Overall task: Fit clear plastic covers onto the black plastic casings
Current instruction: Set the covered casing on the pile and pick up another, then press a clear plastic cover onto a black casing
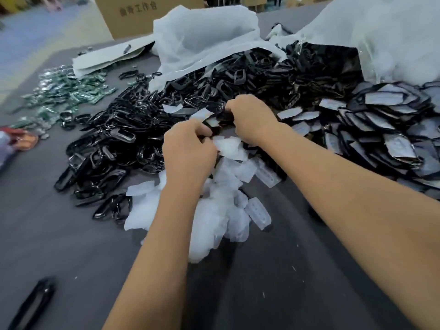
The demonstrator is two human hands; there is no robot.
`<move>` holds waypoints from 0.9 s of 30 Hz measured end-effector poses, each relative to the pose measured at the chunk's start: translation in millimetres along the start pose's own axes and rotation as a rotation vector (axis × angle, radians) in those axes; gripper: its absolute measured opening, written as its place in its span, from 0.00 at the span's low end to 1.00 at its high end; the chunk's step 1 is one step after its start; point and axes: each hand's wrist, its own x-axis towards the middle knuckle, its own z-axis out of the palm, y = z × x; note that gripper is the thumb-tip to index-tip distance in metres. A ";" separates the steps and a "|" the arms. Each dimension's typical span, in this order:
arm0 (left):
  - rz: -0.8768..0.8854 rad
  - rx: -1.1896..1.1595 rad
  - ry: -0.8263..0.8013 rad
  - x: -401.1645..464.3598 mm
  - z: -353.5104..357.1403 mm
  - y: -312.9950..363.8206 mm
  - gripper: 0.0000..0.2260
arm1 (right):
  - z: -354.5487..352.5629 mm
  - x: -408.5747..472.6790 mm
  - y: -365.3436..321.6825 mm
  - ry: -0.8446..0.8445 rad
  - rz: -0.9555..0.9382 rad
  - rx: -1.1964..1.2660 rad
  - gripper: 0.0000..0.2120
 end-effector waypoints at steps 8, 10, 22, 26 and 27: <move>-0.140 -0.527 -0.097 1.3 -4.4 -21.5 0.07 | -4.1 -17.8 3.7 0.291 0.154 0.407 0.09; -0.161 -0.671 -0.181 2.4 -2.3 -18.4 0.11 | -9.8 -28.9 -8.5 0.319 0.032 0.617 0.07; -0.456 -1.131 0.121 13.1 -16.2 -25.8 0.12 | 1.1 -18.1 -17.7 -0.041 -0.051 0.255 0.14; -0.504 -1.324 0.071 14.9 -19.7 -28.6 0.08 | 0.8 -17.8 -16.8 0.029 0.008 0.247 0.06; -0.513 -1.343 0.046 15.0 -19.4 -28.9 0.06 | 0.1 -19.0 -15.5 0.072 0.031 0.248 0.06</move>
